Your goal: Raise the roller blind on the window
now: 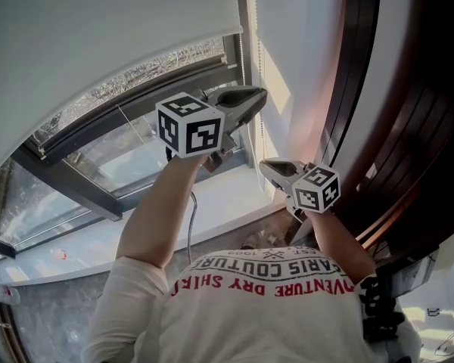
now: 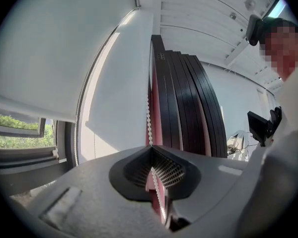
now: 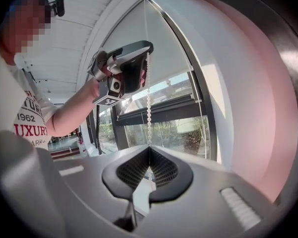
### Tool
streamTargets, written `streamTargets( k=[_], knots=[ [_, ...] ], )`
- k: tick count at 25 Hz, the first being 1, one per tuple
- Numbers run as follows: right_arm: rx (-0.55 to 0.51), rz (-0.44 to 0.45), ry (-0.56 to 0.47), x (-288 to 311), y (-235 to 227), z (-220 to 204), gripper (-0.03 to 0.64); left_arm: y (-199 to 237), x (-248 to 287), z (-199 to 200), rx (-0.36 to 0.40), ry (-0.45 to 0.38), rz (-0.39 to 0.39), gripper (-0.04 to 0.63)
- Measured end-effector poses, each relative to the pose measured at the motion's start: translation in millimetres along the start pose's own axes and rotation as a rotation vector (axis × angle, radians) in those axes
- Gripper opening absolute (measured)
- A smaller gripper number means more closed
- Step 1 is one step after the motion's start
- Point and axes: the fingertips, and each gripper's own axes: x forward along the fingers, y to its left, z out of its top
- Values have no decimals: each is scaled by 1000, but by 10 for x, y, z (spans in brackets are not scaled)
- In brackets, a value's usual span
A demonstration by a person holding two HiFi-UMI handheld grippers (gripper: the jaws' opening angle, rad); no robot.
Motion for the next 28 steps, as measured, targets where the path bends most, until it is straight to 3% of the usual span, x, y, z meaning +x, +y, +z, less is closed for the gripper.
streamTargets(
  k=[10, 28],
  knots=[
    [46, -12, 164, 88, -93, -754, 6, 27, 66, -775, -15, 99, 43, 5],
    [104, -32, 289, 49, -217, -1332, 6, -70, 64, -1364, -49, 157, 42, 6]
  ],
)
